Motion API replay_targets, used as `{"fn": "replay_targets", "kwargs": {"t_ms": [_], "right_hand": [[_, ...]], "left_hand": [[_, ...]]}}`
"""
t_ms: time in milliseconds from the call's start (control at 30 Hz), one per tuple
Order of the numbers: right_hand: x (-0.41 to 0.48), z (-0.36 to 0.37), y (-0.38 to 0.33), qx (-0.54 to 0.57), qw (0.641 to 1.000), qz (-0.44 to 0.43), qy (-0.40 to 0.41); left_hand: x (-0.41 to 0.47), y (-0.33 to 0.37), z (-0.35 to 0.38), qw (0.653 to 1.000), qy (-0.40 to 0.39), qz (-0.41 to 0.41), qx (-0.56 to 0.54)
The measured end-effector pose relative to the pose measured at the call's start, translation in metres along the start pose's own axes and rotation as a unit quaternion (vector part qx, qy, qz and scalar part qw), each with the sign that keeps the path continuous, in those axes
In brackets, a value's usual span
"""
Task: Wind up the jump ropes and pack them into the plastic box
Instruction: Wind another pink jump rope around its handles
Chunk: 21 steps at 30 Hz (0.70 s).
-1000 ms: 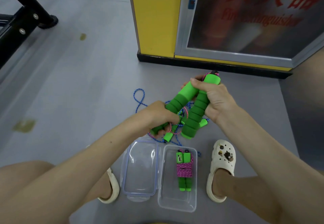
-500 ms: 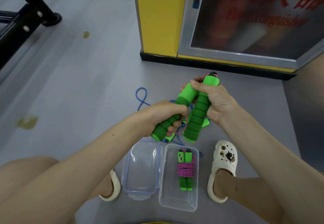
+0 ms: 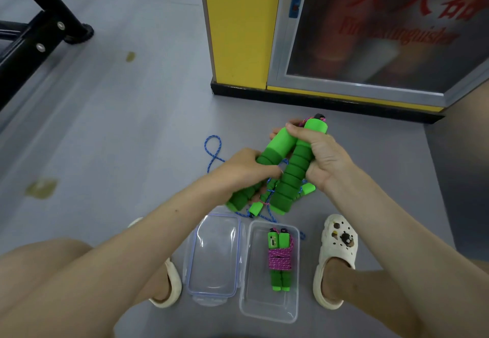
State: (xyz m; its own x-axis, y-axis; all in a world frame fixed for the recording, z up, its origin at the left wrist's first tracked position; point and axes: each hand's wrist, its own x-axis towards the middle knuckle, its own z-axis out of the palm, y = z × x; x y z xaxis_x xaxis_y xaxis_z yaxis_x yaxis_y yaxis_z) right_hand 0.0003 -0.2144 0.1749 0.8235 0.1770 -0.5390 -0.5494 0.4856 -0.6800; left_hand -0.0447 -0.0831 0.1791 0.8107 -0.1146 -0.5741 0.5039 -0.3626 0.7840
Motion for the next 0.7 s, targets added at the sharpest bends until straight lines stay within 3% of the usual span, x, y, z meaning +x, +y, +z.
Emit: {"fn": "replay_targets", "kwargs": {"t_ms": [133,300,400,533,667,700], "right_hand": [[-0.002,-0.002,-0.007,0.038,0.997,0.066,-0.031],[-0.008,-0.001,-0.006,0.056,0.988,0.059,-0.132],[-0.013,0.0,-0.004,0.011,0.979,0.057,-0.197],[-0.016,0.002,-0.005,0.018,0.987,0.077,-0.143],[-0.011,0.004,0.001,-0.016,0.995,0.077,-0.055],[-0.008,0.004,0.002,-0.033,0.997,0.067,-0.017]], "left_hand": [[0.0,-0.001,-0.005,0.978,-0.052,-0.035,-0.201],[0.001,0.006,-0.004,0.948,0.02,-0.055,-0.313],[0.004,0.006,-0.007,0.975,0.041,-0.021,-0.218],[0.004,-0.001,-0.003,0.998,0.004,0.034,-0.054],[0.008,-0.009,0.006,0.972,0.161,0.143,0.091],[0.008,-0.009,0.005,0.967,0.164,0.172,0.095]]}}
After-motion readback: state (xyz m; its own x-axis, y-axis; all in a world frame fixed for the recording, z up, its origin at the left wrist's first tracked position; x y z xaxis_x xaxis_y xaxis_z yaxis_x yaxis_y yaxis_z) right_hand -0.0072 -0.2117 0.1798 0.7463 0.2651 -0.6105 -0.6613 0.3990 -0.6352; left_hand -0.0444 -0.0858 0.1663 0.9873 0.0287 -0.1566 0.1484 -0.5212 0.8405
